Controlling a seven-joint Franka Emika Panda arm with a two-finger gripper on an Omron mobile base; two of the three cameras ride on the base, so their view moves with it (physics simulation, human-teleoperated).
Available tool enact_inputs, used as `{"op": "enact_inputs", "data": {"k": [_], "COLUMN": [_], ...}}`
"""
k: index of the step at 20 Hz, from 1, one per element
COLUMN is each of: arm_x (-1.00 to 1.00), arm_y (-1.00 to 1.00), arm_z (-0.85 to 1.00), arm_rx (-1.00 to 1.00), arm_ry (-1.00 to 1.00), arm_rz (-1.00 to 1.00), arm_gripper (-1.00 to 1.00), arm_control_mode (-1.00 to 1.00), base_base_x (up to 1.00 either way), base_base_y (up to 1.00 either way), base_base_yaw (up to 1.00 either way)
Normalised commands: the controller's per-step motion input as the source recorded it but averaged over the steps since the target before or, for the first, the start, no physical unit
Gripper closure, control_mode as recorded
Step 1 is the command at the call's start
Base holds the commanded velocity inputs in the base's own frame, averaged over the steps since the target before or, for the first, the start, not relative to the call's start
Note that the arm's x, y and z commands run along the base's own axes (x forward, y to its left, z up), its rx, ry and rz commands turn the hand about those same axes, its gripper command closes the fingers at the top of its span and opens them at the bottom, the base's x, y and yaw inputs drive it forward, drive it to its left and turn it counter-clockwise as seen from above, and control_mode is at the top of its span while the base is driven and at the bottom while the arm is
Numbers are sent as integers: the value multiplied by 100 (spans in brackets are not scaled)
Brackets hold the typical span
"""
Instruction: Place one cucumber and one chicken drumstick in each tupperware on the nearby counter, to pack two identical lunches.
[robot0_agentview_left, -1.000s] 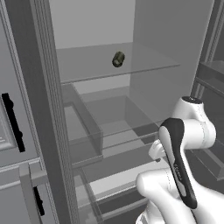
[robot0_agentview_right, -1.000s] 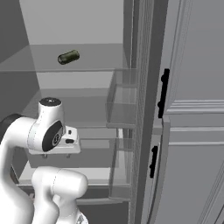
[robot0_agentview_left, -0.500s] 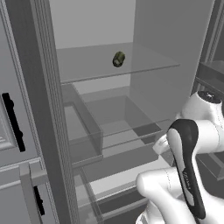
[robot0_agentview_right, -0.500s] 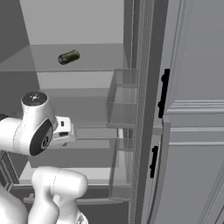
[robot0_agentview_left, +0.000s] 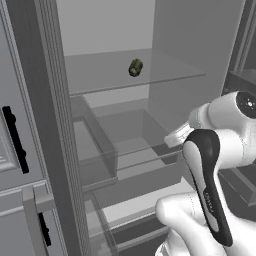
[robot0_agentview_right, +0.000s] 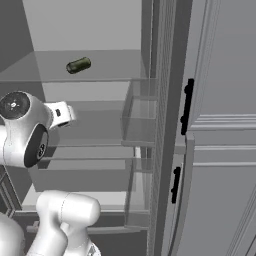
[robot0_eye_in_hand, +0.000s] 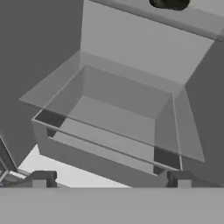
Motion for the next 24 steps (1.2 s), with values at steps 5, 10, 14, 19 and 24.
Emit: {"op": "enact_inputs", "data": {"k": [5,10,14,19,24], "arm_x": [48,31,55,47,81], "arm_y": [13,1,0,3,12], "arm_z": [99,100,96,-3,-69], "arm_rx": [26,20,8,-2,-1], "arm_ry": [-2,18,29,8,-8], "arm_rz": [-17,-20,-8,0,-5], "arm_gripper": [-100,-100,-100,-100,-100], "arm_control_mode": [-100,-100,-100,-100,-100], "base_base_x": [0,0,0,0,0], "base_base_y": [0,0,0,0,0], "base_base_yaw": [0,0,0,0,0]}}
